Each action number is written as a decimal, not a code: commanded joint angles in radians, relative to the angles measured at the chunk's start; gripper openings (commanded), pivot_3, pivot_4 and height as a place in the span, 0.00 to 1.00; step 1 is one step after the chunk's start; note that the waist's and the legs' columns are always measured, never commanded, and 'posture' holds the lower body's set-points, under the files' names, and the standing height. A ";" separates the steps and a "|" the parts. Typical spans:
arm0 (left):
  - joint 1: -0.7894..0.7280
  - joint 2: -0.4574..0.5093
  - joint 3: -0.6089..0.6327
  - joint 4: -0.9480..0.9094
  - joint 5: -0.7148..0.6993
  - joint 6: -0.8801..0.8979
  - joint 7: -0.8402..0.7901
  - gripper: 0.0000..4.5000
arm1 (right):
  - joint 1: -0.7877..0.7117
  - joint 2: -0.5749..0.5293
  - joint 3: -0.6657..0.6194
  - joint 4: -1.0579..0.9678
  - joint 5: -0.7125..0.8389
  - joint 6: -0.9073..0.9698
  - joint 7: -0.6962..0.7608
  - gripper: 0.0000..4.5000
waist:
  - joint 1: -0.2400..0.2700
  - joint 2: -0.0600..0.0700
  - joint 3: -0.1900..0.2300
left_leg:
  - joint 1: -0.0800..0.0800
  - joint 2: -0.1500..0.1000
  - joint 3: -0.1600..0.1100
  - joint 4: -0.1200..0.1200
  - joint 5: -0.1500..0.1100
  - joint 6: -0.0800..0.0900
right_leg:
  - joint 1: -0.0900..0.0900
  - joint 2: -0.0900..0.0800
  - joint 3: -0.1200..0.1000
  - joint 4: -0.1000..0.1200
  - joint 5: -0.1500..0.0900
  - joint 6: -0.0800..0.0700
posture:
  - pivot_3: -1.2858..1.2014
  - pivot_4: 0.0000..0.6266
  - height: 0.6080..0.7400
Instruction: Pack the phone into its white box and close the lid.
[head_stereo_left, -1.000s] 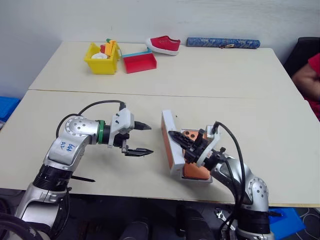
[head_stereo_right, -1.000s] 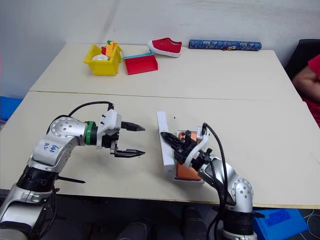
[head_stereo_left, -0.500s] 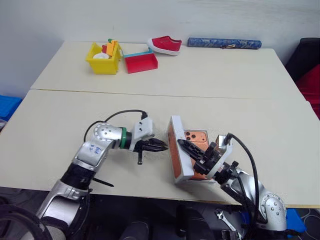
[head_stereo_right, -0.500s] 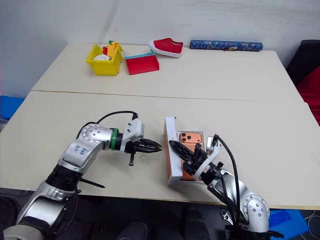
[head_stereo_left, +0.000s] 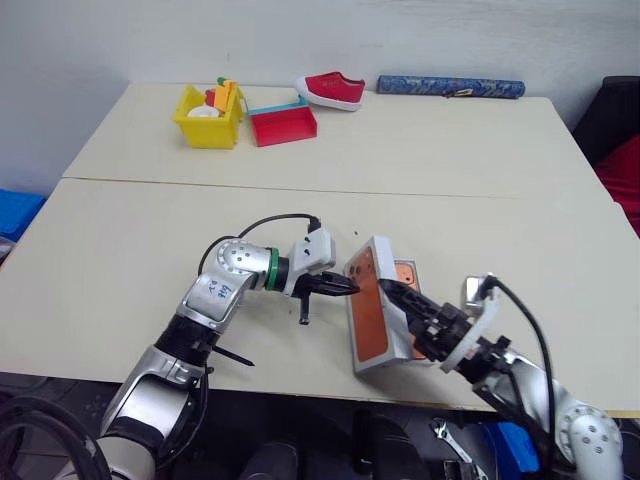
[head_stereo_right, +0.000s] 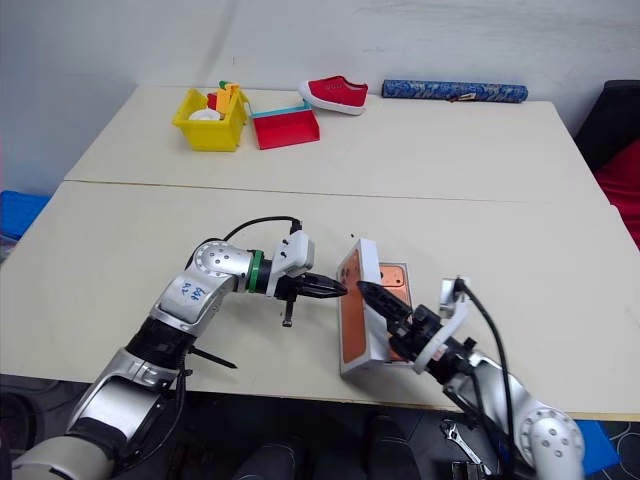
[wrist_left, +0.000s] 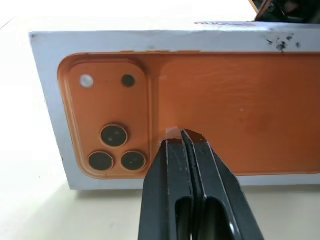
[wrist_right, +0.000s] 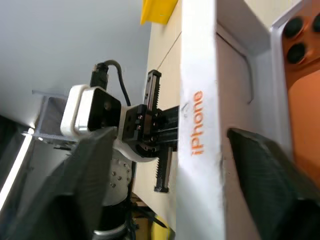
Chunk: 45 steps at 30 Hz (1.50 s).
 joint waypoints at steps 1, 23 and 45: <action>-0.025 -0.024 -0.007 0.006 0.009 -0.035 -0.007 0.00 | 0.047 -0.132 -0.133 -0.070 0.025 0.037 0.093 0.99 | 0.001 0.000 0.000 | 0.000 0.000 0.000 0.000 0.000 0.000 | 0.000 0.000 0.000 0.000 0.000 0.000 | 0.52 0.24 1.00; -0.068 0.169 0.024 0.015 -0.027 -0.045 -0.302 0.00 | 0.324 -0.621 -0.065 -0.278 -1.176 -0.114 1.032 0.31 | 0.029 -0.002 0.001 | 0.000 -0.001 0.003 0.001 0.000 0.002 | 0.001 0.000 -0.004 -0.004 0.001 0.003 | 0.52 0.24 1.00; -0.293 -0.148 -0.036 0.573 0.218 -0.399 -0.048 0.00 | 0.171 -0.412 0.127 -0.134 -1.448 -0.189 1.009 0.01 | 0.045 -0.004 0.001 | -0.008 -0.004 0.001 0.013 -0.001 0.003 | -0.001 -0.001 -0.005 -0.003 0.003 0.006 | 0.52 0.24 1.00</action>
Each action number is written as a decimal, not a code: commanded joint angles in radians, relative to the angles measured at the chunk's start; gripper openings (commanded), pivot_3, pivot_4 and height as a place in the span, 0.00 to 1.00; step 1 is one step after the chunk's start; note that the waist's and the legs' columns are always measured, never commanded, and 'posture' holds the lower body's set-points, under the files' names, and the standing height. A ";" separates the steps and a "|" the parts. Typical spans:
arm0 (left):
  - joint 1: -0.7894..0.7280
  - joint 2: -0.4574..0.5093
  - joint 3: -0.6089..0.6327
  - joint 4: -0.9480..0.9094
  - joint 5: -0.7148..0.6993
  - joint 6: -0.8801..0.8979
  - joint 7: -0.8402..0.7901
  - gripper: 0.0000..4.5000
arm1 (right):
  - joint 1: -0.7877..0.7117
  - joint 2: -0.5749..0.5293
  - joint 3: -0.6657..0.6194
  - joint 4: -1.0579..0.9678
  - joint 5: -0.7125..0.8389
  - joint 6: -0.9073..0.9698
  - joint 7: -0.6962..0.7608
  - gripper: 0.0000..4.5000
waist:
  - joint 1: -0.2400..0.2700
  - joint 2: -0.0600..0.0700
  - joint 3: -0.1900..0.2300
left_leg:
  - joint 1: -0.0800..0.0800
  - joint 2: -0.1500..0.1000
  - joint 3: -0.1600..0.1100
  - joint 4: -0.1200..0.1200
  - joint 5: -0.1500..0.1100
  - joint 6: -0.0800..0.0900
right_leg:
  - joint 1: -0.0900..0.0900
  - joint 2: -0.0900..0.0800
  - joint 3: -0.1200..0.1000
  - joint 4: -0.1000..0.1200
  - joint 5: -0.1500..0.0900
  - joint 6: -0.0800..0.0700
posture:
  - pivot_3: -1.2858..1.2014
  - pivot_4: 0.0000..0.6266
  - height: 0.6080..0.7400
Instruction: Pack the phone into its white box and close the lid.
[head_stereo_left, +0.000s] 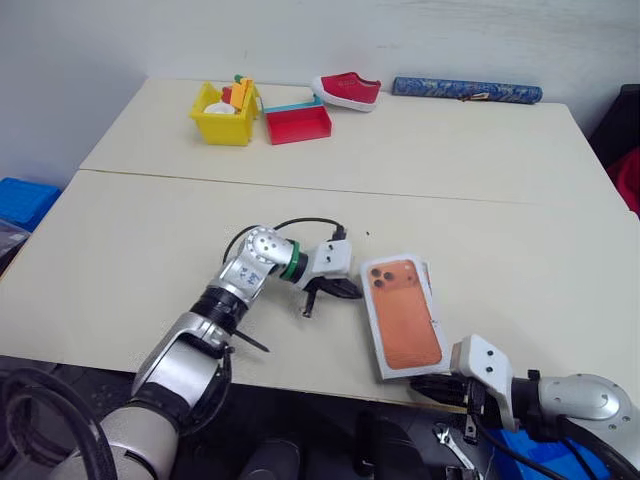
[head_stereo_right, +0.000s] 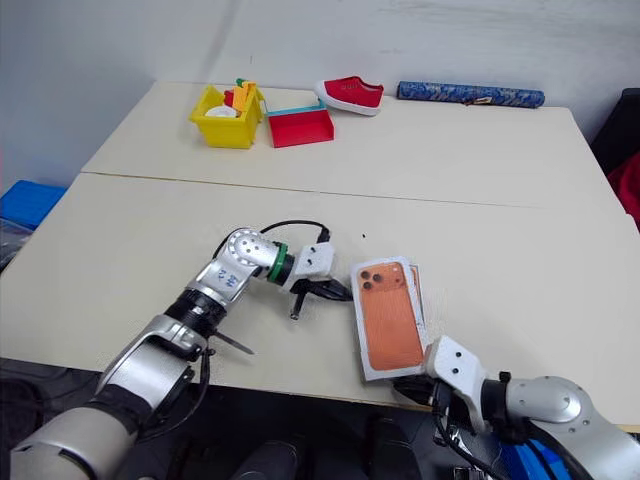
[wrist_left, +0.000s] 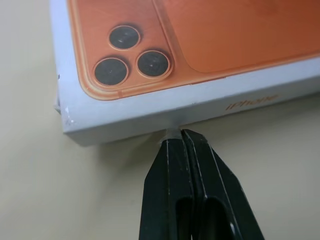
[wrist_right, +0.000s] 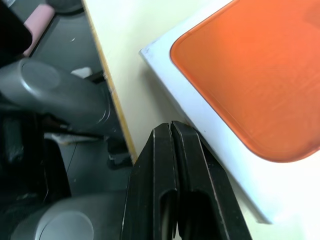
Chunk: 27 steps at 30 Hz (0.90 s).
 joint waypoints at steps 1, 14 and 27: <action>-0.049 -0.021 0.029 0.050 0.009 -0.035 0.029 0.00 | -0.013 0.022 -0.020 -0.034 0.004 0.009 -0.019 0.01 | -0.001 0.000 0.000 | 0.000 0.000 0.000 0.000 0.000 0.000 | 0.000 0.000 0.000 0.000 0.000 0.000 | 0.52 0.24 1.00; -0.030 0.021 0.052 0.037 0.005 -0.037 -0.038 0.00 | 0.020 0.093 -0.037 0.008 -0.016 -0.046 -0.015 0.01 | -0.005 0.000 0.000 | -0.001 0.000 0.000 0.001 0.000 0.000 | 0.000 0.000 0.000 0.003 0.000 0.001 | 0.52 0.24 1.00; -0.051 -0.124 0.098 -0.036 -0.066 0.180 0.022 0.00 | -0.018 0.149 -0.167 0.068 0.111 -0.012 -0.022 0.01 | -0.004 0.000 0.000 | -0.002 -0.001 0.000 0.003 -0.001 0.002 | 0.000 0.000 0.000 0.003 0.001 0.002 | 0.52 0.24 1.00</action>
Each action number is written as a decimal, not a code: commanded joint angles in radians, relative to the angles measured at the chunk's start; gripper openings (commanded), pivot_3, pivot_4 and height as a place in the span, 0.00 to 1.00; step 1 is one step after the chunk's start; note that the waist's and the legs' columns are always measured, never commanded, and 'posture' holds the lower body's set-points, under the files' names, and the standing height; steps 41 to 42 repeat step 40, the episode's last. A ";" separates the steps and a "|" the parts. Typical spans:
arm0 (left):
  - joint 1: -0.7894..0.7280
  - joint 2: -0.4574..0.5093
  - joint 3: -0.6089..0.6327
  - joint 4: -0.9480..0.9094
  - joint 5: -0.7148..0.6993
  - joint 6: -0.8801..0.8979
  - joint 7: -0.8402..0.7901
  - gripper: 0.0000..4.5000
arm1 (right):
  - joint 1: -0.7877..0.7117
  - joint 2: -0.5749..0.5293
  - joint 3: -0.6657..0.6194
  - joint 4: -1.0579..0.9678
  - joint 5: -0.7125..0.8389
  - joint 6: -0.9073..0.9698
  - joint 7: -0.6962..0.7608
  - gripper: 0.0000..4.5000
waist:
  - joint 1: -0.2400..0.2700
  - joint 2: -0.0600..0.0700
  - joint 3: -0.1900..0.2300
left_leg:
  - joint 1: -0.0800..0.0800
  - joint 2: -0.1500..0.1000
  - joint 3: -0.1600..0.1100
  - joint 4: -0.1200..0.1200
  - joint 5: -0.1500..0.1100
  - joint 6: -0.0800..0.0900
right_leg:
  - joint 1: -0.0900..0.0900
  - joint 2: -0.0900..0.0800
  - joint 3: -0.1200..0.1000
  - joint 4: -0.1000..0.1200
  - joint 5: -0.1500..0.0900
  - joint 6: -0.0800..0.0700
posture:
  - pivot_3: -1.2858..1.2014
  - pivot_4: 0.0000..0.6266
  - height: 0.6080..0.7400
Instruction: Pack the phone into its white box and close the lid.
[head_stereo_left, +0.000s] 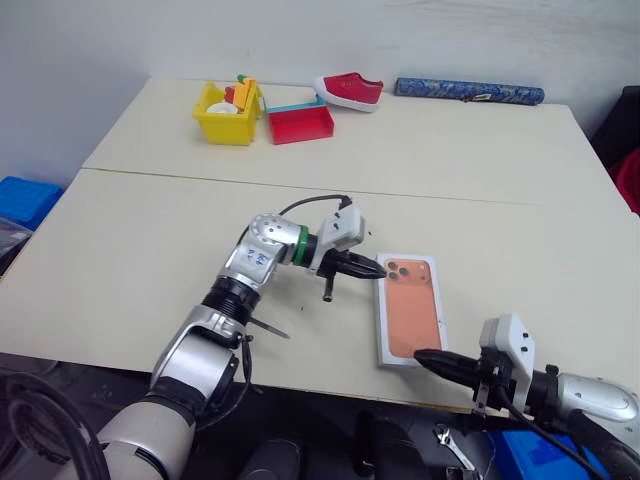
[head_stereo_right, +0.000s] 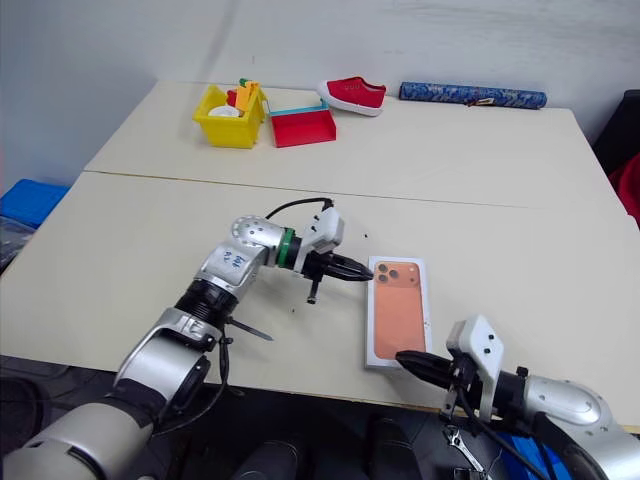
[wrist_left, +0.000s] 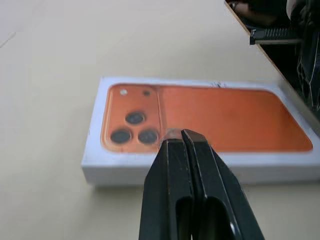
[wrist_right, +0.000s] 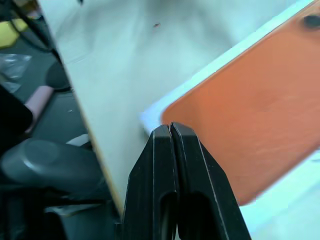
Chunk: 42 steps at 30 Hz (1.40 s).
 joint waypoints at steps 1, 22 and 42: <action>-0.046 -0.037 -0.031 0.077 0.063 -0.057 0.076 0.00 | -0.034 0.012 0.006 0.038 -0.054 0.003 -0.052 0.01 | 0.000 0.000 0.000 | 0.000 0.000 0.000 0.000 0.000 0.000 | 0.000 0.000 0.000 0.000 0.000 0.000 | 0.52 0.24 1.00; 0.111 0.232 0.057 -0.174 -0.067 0.082 -0.153 0.27 | -0.097 -0.072 -0.111 0.058 -0.022 0.015 0.080 0.28 | -0.044 0.003 -0.004 | 0.013 0.003 0.000 -0.005 -0.001 -0.001 | 0.011 0.001 0.006 0.000 -0.001 -0.002 | 0.52 0.24 1.00; 0.482 0.752 0.463 -0.904 -0.525 0.641 -0.121 0.99 | -0.251 -0.396 -0.428 0.391 0.124 0.108 0.501 1.00 | -0.017 0.005 -0.002 | 0.001 0.002 -0.001 -0.001 -0.002 0.000 | 0.001 -0.001 0.005 0.000 -0.001 -0.003 | 0.52 0.24 1.00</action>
